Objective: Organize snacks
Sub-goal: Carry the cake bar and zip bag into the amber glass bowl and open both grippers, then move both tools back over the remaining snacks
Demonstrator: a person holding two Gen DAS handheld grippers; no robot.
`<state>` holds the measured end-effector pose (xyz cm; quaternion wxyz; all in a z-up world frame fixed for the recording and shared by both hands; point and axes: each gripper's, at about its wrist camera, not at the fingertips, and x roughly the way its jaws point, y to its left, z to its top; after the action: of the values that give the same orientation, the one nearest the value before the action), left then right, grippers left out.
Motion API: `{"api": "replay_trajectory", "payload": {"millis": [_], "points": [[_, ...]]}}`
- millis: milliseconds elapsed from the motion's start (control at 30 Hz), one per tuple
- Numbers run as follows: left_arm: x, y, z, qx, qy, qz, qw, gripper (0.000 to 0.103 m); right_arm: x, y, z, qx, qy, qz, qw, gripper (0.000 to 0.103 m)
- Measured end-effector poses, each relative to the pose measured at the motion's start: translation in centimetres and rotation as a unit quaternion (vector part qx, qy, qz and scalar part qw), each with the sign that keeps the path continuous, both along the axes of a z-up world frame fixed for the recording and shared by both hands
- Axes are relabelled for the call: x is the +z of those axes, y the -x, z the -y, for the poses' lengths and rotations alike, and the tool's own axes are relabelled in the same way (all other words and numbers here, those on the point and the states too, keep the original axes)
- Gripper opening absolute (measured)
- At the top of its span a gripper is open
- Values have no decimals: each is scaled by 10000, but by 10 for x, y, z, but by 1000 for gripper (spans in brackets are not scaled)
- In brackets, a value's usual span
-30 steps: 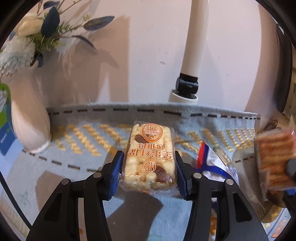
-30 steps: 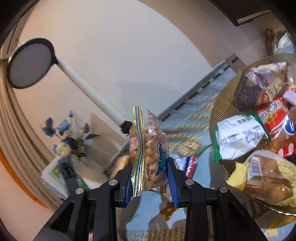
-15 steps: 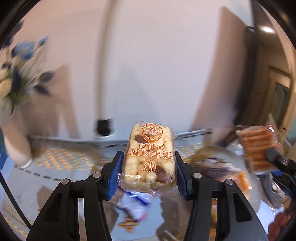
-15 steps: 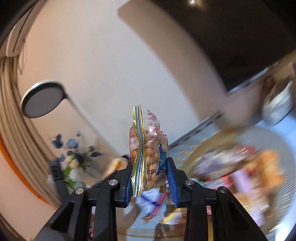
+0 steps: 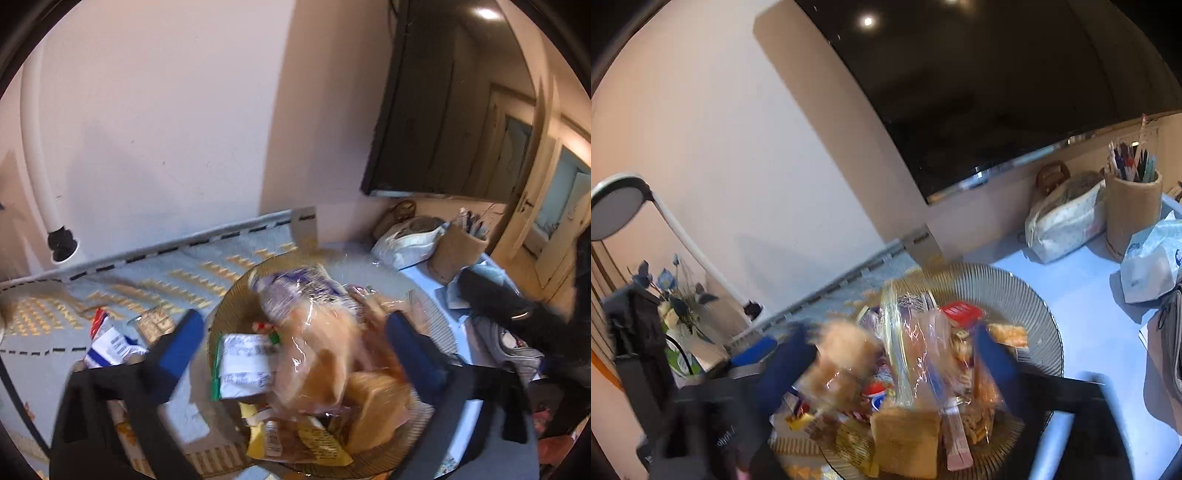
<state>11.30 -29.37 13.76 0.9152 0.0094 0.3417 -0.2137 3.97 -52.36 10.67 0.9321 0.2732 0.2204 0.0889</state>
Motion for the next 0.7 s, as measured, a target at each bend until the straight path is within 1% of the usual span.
{"api": "replay_trajectory", "payload": {"millis": [67, 133, 200, 367, 433, 500, 567, 667, 700], "points": [[-1, -5, -9, 95, 47, -90, 9999, 102, 1, -2, 1, 8, -110, -32, 9999, 103], [-2, -12, -22, 180, 143, -210, 9995, 102, -1, -8, 2, 60, -336, -152, 9993, 103], [0, -14, -32, 285, 161, -223, 9992, 102, -3, -12, 1, 66, -428, -229, 9988, 103], [7, -16, -58, 651, -83, -83, 9978, 102, -2, -19, -8, 132, -512, -356, 9980, 103], [8, -20, -73, 886, -165, -78, 9959, 102, 3, -22, -15, 201, -472, -373, 9980, 103], [9, -24, -90, 1096, -140, -111, 9938, 102, 10, -27, -26, 316, -368, -380, 9981, 103], [8, -30, -107, 1294, -108, -158, 9914, 102, 17, -35, -42, 473, -184, -397, 9979, 103], [2, -36, -132, 1518, -42, -270, 9880, 102, 30, -51, -69, 602, 149, -307, 9976, 103], [-2, -39, -142, 1583, -1, -331, 9868, 102, 33, -60, -82, 749, 244, -335, 9963, 103]]}}
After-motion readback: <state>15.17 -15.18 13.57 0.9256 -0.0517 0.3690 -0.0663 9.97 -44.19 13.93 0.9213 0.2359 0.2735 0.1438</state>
